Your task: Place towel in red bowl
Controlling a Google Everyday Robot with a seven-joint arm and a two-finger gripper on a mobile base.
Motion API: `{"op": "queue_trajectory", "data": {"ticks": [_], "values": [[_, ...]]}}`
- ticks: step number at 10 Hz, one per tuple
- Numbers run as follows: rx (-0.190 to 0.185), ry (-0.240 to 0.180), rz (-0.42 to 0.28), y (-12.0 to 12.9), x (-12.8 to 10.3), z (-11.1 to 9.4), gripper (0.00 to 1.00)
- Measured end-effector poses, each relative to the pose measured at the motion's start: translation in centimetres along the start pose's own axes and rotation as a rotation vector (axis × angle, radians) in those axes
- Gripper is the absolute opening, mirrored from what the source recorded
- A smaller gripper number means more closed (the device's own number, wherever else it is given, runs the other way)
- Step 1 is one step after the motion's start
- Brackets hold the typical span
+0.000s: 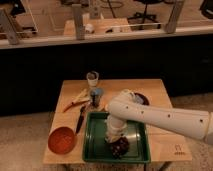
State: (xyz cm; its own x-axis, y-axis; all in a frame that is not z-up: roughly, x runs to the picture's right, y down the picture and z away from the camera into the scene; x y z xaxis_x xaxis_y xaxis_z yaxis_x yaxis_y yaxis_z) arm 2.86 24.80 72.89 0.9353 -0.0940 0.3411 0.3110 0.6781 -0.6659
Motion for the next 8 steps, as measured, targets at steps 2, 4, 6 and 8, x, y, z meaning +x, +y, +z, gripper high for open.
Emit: {"op": "queue_trajectory", "data": {"ticks": [2,4,6,8], "values": [[0.035,-0.048,-0.026,-0.6,-1.1,-0.2,0.78],[0.041,-0.082,-0.069,-1.4,-2.6,-0.1,0.80],[0.024,-0.098,-0.085,-1.9,-2.8,0.3,0.80],[0.026,-0.099,-0.084,-1.9,-2.8,0.3,0.80]]}}
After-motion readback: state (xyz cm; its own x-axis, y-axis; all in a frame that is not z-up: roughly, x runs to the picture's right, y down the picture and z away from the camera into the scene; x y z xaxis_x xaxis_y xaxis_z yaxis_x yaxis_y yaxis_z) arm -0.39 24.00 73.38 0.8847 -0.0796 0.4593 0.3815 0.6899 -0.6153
